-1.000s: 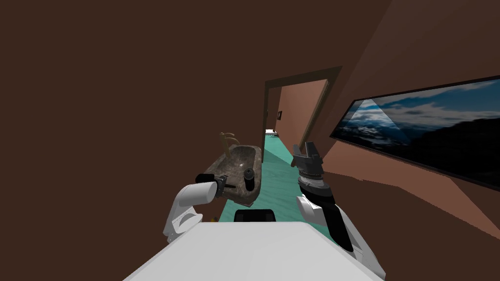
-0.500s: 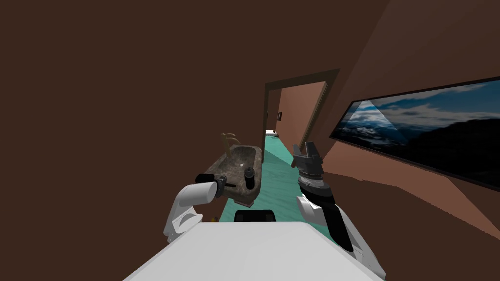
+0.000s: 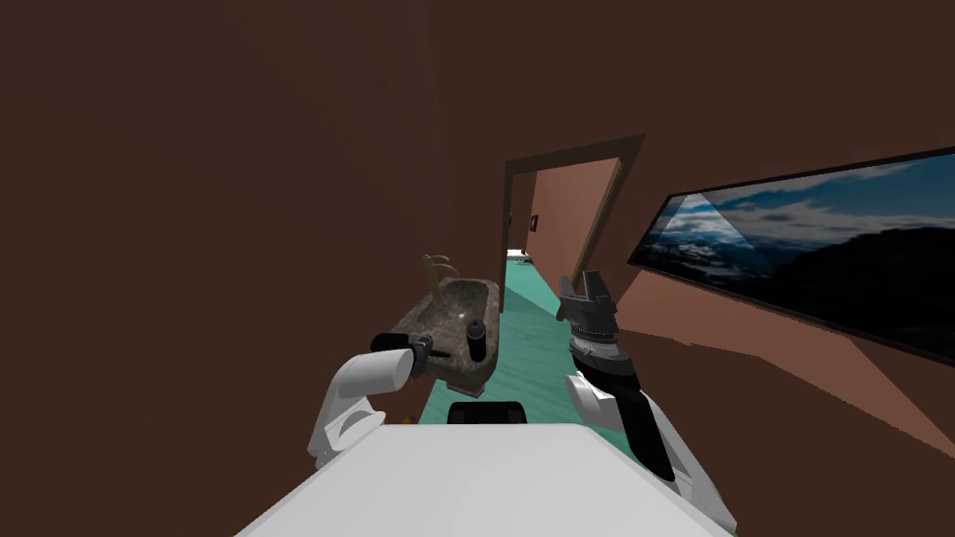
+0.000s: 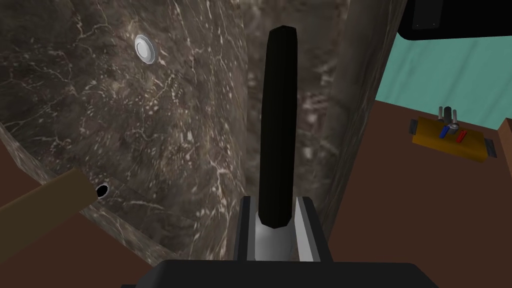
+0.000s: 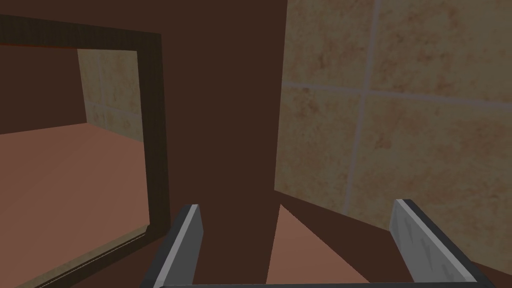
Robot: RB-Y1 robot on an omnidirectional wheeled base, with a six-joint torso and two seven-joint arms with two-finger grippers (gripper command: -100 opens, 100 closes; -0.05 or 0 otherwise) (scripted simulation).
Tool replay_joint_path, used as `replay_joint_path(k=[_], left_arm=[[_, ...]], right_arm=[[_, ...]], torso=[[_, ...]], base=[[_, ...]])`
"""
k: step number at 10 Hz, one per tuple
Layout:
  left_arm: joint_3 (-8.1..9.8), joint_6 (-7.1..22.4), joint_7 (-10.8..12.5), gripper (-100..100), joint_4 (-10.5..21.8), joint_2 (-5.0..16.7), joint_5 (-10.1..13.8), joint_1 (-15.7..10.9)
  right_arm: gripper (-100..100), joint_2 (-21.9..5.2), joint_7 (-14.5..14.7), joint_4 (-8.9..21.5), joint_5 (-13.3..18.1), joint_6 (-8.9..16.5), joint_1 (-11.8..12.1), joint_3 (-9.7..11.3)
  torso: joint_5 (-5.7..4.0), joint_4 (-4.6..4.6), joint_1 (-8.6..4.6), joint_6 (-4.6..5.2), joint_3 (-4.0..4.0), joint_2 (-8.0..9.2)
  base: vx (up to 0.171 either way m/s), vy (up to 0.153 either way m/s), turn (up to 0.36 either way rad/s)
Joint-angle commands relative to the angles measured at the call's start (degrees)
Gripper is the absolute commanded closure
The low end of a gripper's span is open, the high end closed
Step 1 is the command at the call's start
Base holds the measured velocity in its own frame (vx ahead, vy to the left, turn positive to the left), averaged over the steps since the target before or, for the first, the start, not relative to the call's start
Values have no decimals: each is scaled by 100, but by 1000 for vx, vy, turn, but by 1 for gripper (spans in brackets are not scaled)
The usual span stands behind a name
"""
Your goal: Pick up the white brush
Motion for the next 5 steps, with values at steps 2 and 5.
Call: replay_joint_path(k=[2, 5], left_arm=[[-4, 280, -27, 100, -317, -13, -1, 46], [12, 321, -37, 0, -363, -9, 13, 48]], right_arm=[[0, 0, 0, 0, 0, 0, 0, 0], [0, 0, 0, 0, 0, 0, 0, 0]], torso=[[0, 0, 0, 0, 0, 0], [1, -1, 0, 1, 0, 0]], base=[[9, -2, 1], [2, -1, 0]])
